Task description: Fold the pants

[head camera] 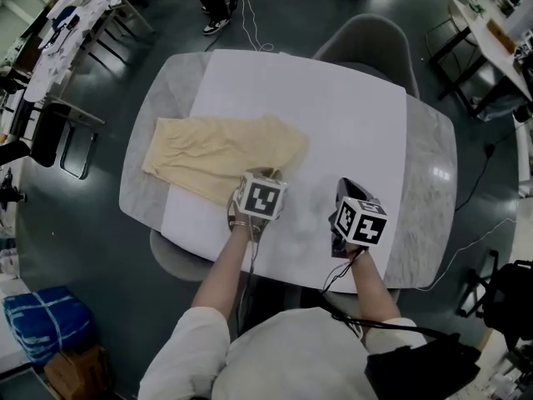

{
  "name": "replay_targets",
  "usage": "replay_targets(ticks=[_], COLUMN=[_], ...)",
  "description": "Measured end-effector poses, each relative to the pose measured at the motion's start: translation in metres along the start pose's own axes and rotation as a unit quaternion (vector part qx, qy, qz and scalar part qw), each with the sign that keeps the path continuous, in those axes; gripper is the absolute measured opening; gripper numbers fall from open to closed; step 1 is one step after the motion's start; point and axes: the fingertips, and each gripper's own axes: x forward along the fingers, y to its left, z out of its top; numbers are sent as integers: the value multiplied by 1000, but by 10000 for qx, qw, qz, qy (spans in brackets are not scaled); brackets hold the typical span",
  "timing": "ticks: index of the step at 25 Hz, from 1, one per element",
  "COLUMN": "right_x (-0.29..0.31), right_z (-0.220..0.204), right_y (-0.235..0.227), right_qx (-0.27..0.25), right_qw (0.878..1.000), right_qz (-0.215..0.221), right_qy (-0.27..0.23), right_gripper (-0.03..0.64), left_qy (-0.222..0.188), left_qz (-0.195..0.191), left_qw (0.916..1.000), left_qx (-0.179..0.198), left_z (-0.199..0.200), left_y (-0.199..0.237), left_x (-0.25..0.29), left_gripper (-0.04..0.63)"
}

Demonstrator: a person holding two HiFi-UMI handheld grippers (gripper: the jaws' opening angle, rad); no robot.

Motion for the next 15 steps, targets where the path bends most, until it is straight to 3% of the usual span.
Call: replay_targets(ticks=[10, 15], right_x=[7, 22], right_z=[33, 36], right_y=[97, 146], right_qx=[-372, -501], right_qw=[9988, 9983], right_qz=[193, 233], right_qy=[-238, -203], right_gripper=[-8, -8], left_qy=[-456, -504], left_qz=[485, 274], left_qw=[9974, 9962], left_qx=[-278, -654], left_z=[5, 0], left_y=[129, 191], left_x=[-93, -117], left_gripper=[35, 35])
